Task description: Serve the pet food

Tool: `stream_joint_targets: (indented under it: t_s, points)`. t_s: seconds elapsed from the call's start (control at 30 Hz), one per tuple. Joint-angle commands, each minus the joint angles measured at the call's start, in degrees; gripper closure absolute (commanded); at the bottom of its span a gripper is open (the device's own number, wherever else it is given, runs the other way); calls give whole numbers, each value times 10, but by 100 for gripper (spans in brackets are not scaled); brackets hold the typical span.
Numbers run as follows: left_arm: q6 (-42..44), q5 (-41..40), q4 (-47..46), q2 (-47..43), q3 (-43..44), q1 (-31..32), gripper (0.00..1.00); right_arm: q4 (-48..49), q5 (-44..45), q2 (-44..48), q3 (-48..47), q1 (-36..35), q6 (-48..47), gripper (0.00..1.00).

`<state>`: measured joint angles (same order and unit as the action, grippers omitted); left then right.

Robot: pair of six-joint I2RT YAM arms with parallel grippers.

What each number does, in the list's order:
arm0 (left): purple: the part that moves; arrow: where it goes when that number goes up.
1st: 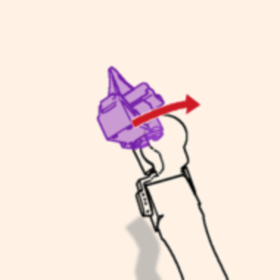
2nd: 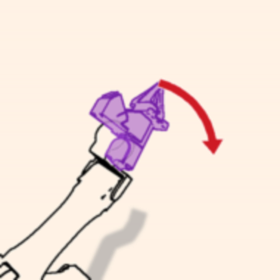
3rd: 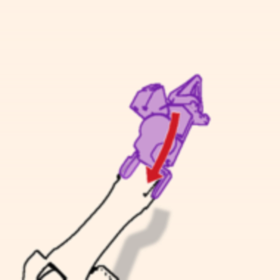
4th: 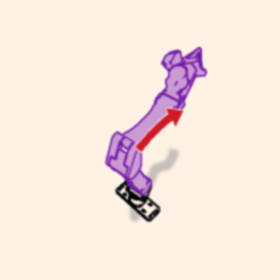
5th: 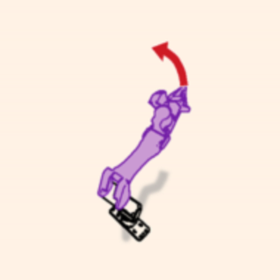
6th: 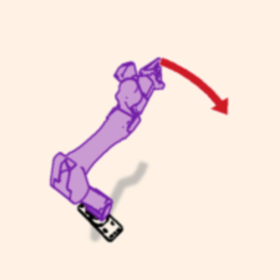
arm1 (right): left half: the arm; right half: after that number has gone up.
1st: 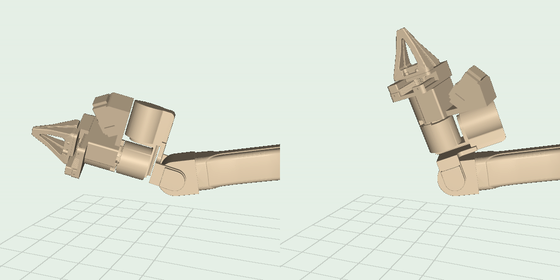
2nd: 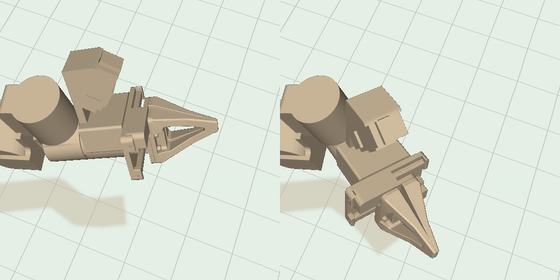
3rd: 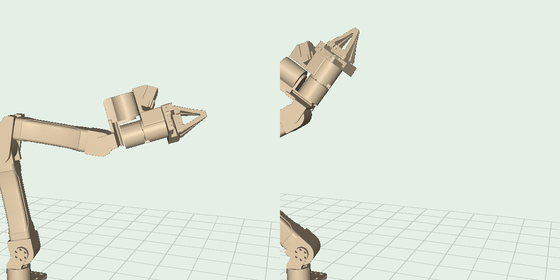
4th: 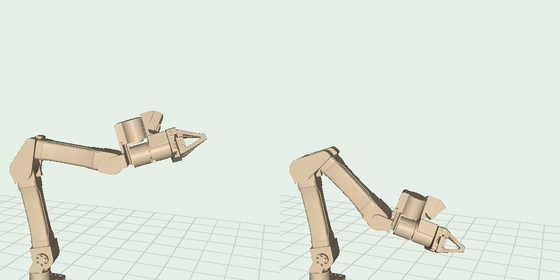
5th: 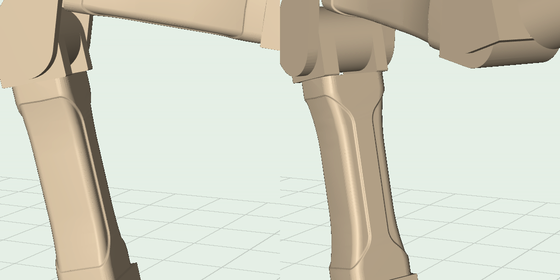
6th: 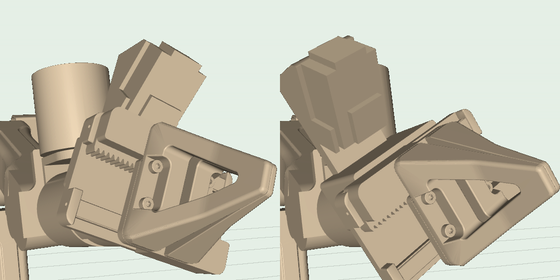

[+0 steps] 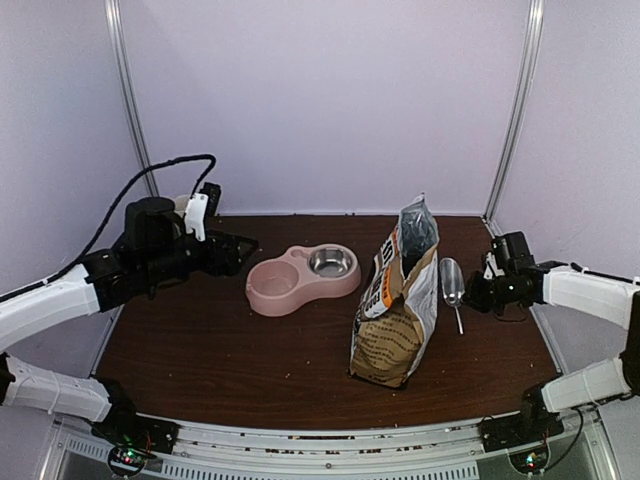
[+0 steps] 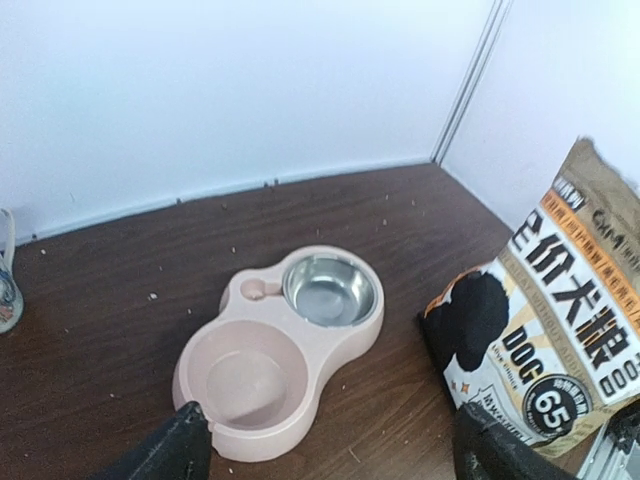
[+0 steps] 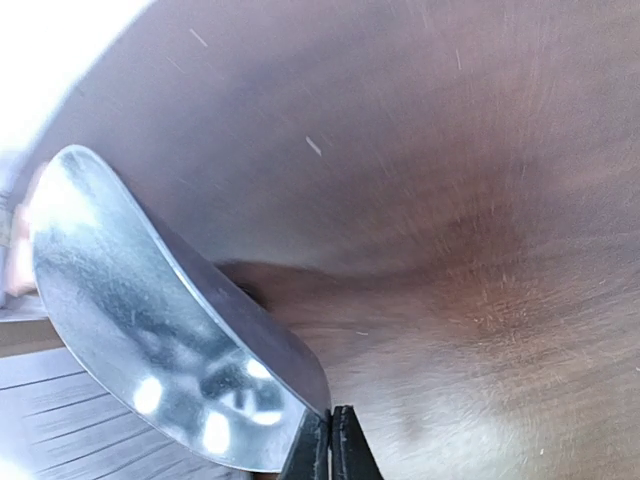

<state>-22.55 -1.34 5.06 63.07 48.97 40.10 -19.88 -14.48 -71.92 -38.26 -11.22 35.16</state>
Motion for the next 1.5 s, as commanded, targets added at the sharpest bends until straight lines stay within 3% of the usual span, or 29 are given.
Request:
stream_joint_targets:
  t_s: [0.0,0.17,0.33,0.57,0.8,1.07,1.27,1.37,1.47]
  points:
    - [-15,-24,15,-57,9,13,15,-14,23,114,0,0,46,100]
    - [-32,-42,35,-64,62,77,17,-53,51,225,-52,-26,111,100]
    - [-49,-85,34,-43,130,153,17,-53,128,256,-152,-123,159,100]
    - [-83,-59,-36,0,177,225,17,11,203,182,-280,-295,181,100]
    - [-109,24,-92,73,210,254,17,68,235,66,-374,-410,164,100]
    - [-136,87,-100,129,230,255,14,91,215,-13,-416,-449,157,100]
    - [-141,106,-110,146,235,243,12,78,217,-18,-422,-457,141,100]
    - [-158,143,-133,158,234,228,18,72,208,-14,-419,-457,137,100]
    - [-147,144,-113,171,248,221,31,80,193,-4,-403,-457,144,100]
